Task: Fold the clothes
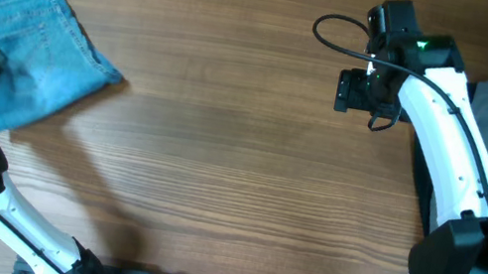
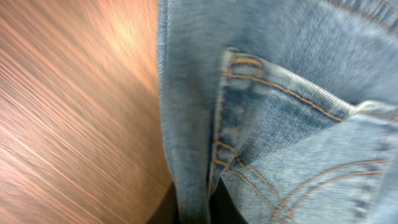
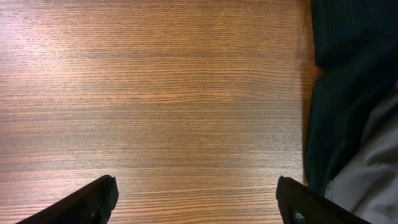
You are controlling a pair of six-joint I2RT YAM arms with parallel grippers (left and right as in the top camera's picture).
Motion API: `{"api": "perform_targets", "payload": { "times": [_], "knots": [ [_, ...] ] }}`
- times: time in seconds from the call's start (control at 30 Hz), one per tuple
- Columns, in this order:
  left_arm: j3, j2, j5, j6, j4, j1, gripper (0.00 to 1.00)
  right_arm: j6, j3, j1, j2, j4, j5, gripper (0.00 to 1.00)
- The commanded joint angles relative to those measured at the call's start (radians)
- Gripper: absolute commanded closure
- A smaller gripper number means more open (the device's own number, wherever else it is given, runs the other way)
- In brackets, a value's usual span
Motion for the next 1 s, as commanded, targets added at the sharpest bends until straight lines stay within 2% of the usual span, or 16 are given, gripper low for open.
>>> {"api": "perform_targets", "payload": {
  "times": [0.0, 0.03, 0.07, 0.27, 0.4, 0.57, 0.77, 0.97],
  "knots": [
    [0.154, -0.019, -0.043, -0.002, -0.029, 0.005, 0.41, 0.021, -0.001, -0.002, -0.032, -0.004, 0.018, 0.13],
    [0.180, -0.019, -0.043, -0.002, -0.045, 0.005, 0.05, 0.020, -0.001, -0.002, -0.032, -0.004, 0.018, 0.13],
    [0.211, -0.019, -0.044, -0.002, -0.072, 0.003, 0.00, 0.020, -0.001, -0.002, -0.032, -0.004, 0.018, 0.13],
    [0.277, -0.031, -0.064, -0.008, -0.168, -0.011, 0.00, 0.019, -0.001, -0.002, -0.032, -0.005, 0.018, 0.13],
    [0.277, -0.042, 0.098, -0.013, -0.180, -0.072, 0.00, 0.020, -0.001, -0.002, -0.032, -0.001, 0.018, 0.13],
    [0.277, -0.042, 0.264, -0.013, -0.177, -0.231, 0.00, 0.019, -0.001, -0.002, -0.032, -0.001, 0.018, 0.09],
    [0.271, -0.032, 0.252, -0.013, -0.178, -0.439, 0.00, 0.019, -0.001, -0.002, -0.031, -0.005, 0.017, 0.06],
    [0.269, 0.035, 0.114, -0.035, -0.201, -0.620, 0.00, 0.019, -0.001, -0.002, -0.031, -0.007, -0.005, 0.05]
  ]
}}
